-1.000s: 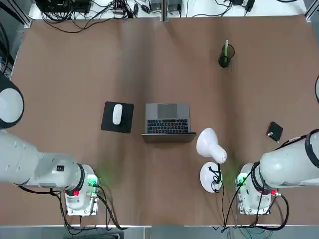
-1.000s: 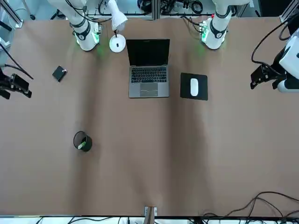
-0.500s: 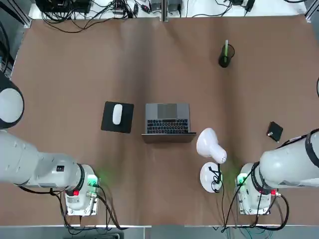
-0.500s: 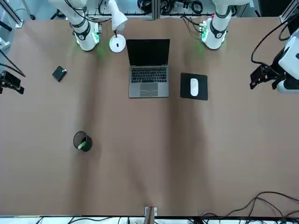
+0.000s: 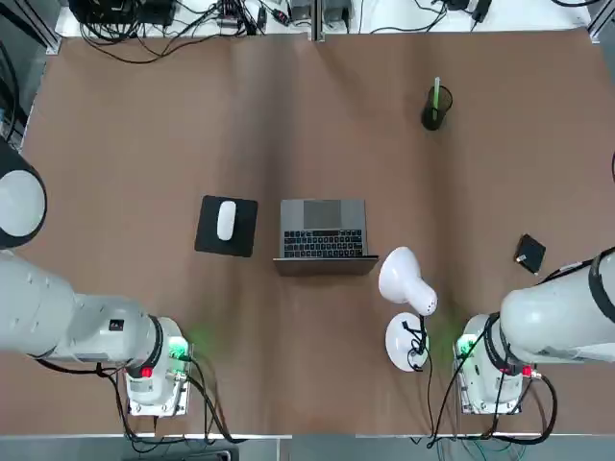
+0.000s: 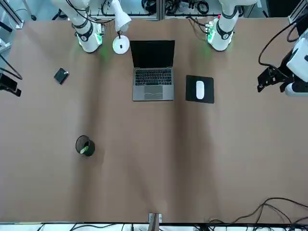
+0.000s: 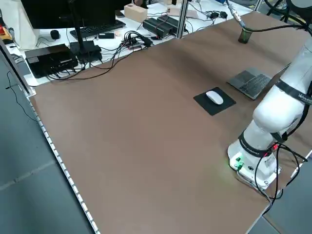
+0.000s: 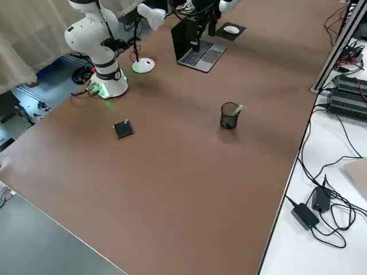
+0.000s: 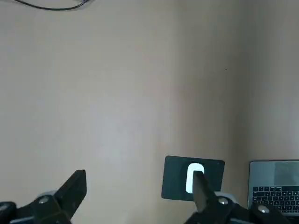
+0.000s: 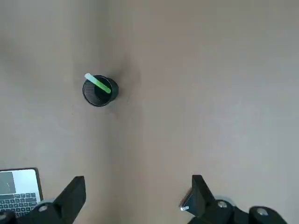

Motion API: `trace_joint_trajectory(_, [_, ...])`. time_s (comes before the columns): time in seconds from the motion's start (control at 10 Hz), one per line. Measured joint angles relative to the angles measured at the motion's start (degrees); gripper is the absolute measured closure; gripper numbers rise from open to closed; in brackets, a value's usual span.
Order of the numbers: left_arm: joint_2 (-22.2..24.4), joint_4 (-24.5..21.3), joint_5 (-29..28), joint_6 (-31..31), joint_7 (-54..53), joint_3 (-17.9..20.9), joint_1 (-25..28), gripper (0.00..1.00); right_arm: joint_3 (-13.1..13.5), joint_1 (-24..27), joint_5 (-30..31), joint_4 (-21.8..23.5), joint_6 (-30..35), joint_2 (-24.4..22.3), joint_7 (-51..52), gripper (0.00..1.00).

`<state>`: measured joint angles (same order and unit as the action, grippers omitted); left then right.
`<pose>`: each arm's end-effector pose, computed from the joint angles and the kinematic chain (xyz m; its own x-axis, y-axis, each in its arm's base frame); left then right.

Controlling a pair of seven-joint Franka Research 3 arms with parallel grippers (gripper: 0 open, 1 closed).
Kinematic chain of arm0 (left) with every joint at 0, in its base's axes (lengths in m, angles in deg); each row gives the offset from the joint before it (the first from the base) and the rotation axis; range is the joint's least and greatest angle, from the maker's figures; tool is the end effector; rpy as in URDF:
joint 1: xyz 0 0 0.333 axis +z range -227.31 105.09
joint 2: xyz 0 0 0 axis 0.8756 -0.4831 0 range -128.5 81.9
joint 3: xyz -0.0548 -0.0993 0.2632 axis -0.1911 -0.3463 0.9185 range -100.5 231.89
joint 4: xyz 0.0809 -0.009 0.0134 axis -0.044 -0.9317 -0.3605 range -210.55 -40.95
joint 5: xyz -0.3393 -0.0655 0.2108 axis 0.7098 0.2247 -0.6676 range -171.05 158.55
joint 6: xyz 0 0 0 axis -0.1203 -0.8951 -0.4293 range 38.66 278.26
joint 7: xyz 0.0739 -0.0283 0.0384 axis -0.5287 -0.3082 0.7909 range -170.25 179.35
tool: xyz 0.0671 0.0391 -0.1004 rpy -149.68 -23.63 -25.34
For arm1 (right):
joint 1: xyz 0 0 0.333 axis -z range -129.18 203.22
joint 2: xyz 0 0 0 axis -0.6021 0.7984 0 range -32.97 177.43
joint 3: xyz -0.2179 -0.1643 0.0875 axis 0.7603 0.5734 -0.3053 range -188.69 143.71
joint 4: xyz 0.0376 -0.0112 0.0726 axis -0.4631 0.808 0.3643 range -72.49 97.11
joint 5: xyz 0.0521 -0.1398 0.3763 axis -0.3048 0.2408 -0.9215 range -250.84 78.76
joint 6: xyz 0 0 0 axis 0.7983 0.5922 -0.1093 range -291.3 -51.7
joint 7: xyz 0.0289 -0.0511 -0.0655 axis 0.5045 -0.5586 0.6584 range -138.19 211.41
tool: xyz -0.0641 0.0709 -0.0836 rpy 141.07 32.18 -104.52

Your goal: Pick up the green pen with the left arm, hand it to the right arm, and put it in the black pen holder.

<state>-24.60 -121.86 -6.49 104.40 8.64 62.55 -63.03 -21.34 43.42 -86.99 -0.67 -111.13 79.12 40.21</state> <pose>0.5738 -0.0499 0.5839 0.9992 -0.0169 0.0355 -0.0169 -0.9999 -0.0004 0.5863 -0.0748 0.5934 0.9977 -0.0673 -0.0126 -0.0675 -0.9976 -0.0150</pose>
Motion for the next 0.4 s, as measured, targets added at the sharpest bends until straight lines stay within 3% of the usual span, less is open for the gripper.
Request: trace_joint_trajectory(0.4, [-0.29, 0.00, 0.00, 0.00, 0.01, 0.00, 0.00, 0.00, 0.00, 0.40, 0.00, -0.04, -0.99, 0.01, -0.01, 0.00])
